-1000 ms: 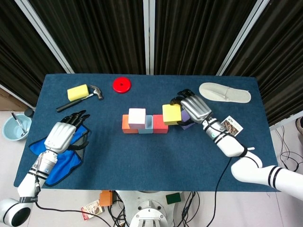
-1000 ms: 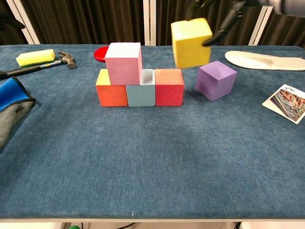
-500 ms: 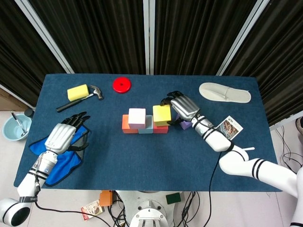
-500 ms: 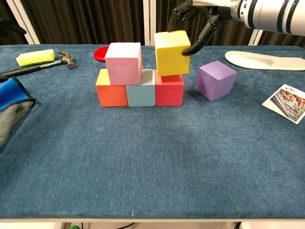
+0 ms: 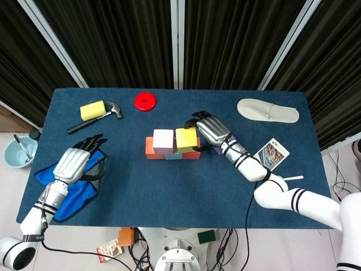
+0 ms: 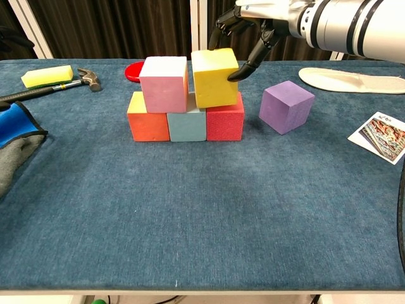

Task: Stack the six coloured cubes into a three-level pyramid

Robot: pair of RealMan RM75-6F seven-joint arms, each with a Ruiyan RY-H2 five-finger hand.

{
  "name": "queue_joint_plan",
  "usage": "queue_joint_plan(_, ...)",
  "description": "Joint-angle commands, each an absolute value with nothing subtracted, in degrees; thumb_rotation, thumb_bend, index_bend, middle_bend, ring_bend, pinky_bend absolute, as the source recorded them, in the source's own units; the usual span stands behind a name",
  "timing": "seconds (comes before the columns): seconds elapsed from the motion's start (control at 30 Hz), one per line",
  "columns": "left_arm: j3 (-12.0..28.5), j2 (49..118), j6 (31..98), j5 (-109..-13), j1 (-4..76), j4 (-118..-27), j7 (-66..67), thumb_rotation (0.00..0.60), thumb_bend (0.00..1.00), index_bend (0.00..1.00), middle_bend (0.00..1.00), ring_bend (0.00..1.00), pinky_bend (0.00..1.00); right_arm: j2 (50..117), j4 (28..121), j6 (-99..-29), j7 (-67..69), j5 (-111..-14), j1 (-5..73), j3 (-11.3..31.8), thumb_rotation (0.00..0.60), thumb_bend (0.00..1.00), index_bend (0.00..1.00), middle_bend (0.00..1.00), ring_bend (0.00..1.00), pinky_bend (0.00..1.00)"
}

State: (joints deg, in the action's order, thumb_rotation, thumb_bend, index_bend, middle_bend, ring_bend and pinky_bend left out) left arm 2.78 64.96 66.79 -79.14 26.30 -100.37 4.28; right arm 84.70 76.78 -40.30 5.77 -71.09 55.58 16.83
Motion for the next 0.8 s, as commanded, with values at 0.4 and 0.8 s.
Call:
queue_joint_plan(0.4, 3.0, 65.3, 66.6, -79.8, 25.8, -99.6, 3.3, 0.464, 0.19, 0.10, 0.04, 0.10, 0.23, 86.1, 75.2, -39.9, 4.8, -70.0, 56.7, 15.6, 0.600, 0.16, 0.25, 0.26, 0.07, 0.10)
queue_joint_plan(0.8, 3.2, 65.3, 66.6, -80.4, 25.5, -99.7, 3.2, 0.461, 0.19, 0.10, 0.04, 0.10, 0.23, 85.5, 76.6, -40.1, 2.1, -67.4, 56.6, 15.1, 0.600, 0.13, 0.19, 0.25, 0.07, 0.09)
